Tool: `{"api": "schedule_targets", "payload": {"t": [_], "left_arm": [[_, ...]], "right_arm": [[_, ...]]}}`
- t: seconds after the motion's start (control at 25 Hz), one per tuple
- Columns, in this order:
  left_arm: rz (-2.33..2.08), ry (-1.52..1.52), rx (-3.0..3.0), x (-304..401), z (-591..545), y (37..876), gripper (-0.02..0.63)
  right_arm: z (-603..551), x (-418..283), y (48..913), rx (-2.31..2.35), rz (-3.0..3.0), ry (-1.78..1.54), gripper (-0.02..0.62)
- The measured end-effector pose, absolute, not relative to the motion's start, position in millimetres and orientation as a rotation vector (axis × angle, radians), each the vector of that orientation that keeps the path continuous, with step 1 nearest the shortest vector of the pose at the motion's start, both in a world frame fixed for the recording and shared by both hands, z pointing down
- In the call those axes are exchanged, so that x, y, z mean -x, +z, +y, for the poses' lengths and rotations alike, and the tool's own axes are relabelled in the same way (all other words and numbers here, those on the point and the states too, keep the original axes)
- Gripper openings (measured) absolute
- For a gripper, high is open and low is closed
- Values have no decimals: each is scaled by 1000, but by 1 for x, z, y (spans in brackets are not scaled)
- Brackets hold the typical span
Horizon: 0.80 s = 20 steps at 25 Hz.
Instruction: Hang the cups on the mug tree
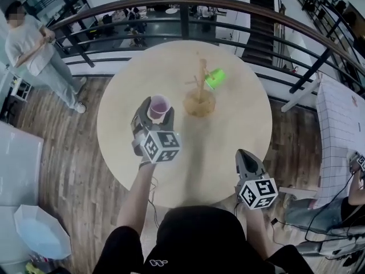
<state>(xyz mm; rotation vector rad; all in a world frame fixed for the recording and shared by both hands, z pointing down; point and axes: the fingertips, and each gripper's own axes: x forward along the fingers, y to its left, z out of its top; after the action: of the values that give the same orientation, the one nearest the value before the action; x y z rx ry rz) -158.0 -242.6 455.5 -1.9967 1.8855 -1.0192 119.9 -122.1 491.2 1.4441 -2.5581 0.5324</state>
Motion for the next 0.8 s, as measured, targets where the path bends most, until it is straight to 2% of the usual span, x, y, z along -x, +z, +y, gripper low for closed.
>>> {"api": "schedule_targets", "payload": {"t": [0.8], "left_arm": [[1153,-1553,1443,95,-309,472,345]], "right_arm": [[-115,-163,503,-1547,-2531,658,9]]}}
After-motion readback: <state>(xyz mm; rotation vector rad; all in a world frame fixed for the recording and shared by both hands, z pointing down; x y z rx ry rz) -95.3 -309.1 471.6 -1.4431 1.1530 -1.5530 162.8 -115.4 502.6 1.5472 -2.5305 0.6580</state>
